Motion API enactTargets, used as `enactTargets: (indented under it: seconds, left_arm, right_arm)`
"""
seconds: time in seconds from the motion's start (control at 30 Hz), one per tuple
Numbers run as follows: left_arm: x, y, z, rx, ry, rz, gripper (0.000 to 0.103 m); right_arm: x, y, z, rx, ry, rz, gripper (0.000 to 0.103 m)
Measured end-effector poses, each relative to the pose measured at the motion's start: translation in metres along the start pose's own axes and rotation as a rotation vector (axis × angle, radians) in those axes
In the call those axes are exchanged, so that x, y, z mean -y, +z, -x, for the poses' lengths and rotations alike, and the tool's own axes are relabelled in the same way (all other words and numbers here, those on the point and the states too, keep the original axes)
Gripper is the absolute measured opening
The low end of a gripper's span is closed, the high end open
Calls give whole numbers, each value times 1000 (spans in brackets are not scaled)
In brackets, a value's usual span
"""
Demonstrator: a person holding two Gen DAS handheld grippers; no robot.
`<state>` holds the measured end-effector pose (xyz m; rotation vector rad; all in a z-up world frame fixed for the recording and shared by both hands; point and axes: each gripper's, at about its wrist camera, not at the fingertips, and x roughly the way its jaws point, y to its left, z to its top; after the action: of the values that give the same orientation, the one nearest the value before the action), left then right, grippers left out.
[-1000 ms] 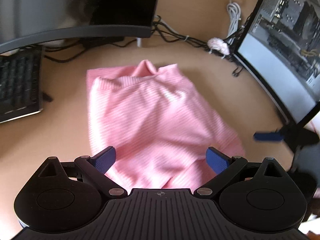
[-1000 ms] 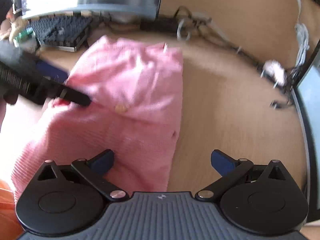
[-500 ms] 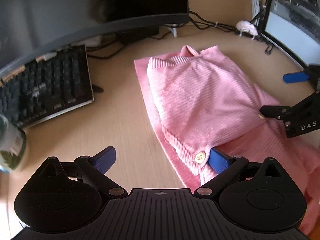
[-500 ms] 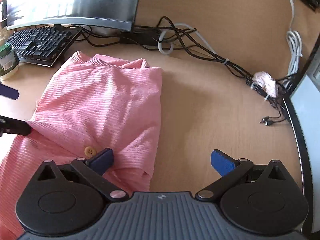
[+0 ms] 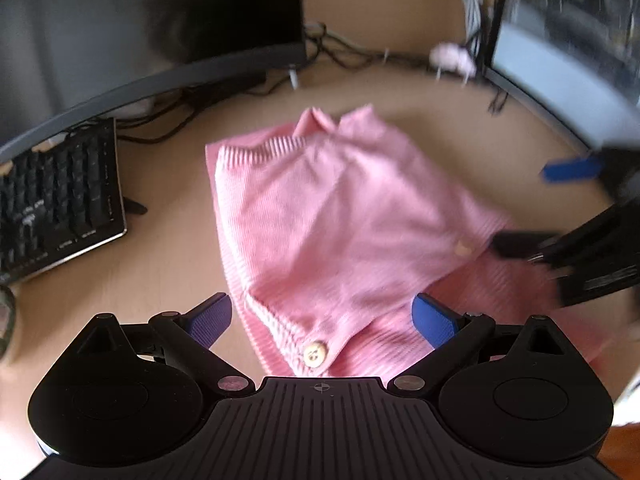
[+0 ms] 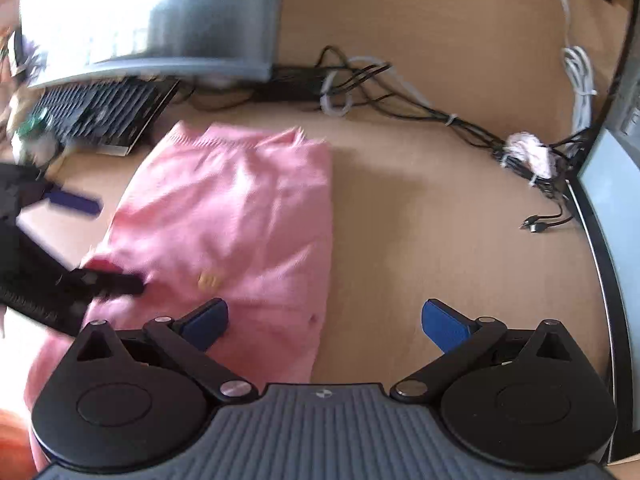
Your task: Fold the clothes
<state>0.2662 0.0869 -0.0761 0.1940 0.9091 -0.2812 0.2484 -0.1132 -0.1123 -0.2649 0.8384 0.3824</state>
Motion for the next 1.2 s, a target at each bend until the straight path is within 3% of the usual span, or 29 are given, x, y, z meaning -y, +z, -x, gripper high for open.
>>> enactTargets:
  seconds: [0.1, 0.33, 0.53, 0.63, 0.87, 1.0, 1.1, 1.2]
  left_arm:
    - [0, -4, -3, 6, 7, -16, 100]
    - [-5, -6, -6, 3, -12, -6, 101]
    - [-5, -6, -5, -5, -18, 6, 101]
    - [-7, -6, -6, -11, -16, 11, 101]
    - [-14, -4, -3, -23, -16, 29, 101]
    - [-24, 1, 17, 21, -65, 93, 100]
    - [-34, 6, 23, 55, -100, 146, 100]
    - [-31, 10, 9, 21, 3, 84, 100]
  right_arm:
    - [-9, -10, -9, -37, -35, 49, 103]
    - [5, 15, 7, 42, 3, -41, 103]
    - [0, 21, -34, -11, -79, -28, 103]
    - [-5, 19, -37, 2, -98, 9, 103]
    - [-1, 13, -15, 3, -27, 23, 103]
    - [-10, -4, -19, -13, -70, 84, 103]
    - [-8, 2, -18, -14, -60, 85, 103]
    - [-1, 18, -6, 29, -11, 47, 103]
